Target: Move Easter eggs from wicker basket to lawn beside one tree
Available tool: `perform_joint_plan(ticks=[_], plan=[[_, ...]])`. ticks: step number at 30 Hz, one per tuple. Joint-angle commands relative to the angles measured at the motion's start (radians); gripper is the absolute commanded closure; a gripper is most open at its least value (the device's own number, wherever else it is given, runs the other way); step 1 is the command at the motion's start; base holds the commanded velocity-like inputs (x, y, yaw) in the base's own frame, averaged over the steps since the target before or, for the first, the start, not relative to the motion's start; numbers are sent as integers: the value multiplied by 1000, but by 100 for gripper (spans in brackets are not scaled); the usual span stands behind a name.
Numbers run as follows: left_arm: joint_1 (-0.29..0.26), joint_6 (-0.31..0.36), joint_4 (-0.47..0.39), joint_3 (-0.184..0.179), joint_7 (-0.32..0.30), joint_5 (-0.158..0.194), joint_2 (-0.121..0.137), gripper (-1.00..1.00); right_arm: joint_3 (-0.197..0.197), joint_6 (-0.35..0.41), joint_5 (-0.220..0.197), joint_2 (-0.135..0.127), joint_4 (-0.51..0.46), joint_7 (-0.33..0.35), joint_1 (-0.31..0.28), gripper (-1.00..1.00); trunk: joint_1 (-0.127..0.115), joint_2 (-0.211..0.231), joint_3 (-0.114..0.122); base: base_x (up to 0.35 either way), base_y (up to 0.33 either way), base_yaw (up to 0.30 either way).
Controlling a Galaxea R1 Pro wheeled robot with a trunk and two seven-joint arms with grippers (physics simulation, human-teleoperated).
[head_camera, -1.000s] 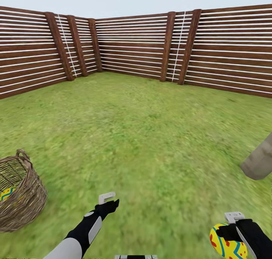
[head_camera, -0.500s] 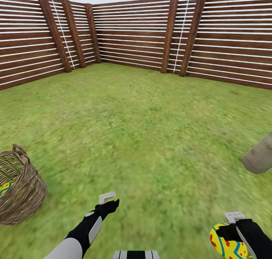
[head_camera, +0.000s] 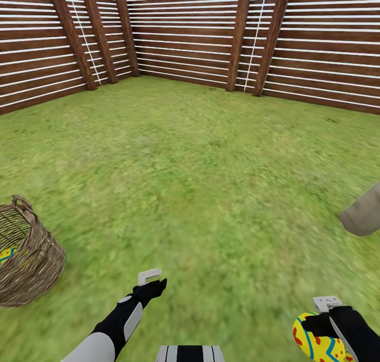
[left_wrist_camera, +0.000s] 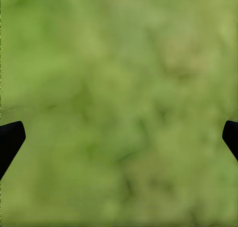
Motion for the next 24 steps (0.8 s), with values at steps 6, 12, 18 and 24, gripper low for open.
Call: perform_joint_plan(ticks=[6,12,18,24], plan=[[0,2,1,6,-11,8,1,-100,-2,4,9,1,-1,8,0,100,0,0,-1,-3,0,0],[0,2,1,6,-7,8,2,-100,-2,4,9,1,-1,8,0,100,0,0,-1,-219,179,0],[0,2,1,7,-11,8,5,-100,-2,4,9,2,-1,8,0,100,0,0,-1,-116,142,0],[0,2,1,10,-14,12,6,-100,0,4,9,3,-1,8,0,100,0,0,-1,42,199,0]])
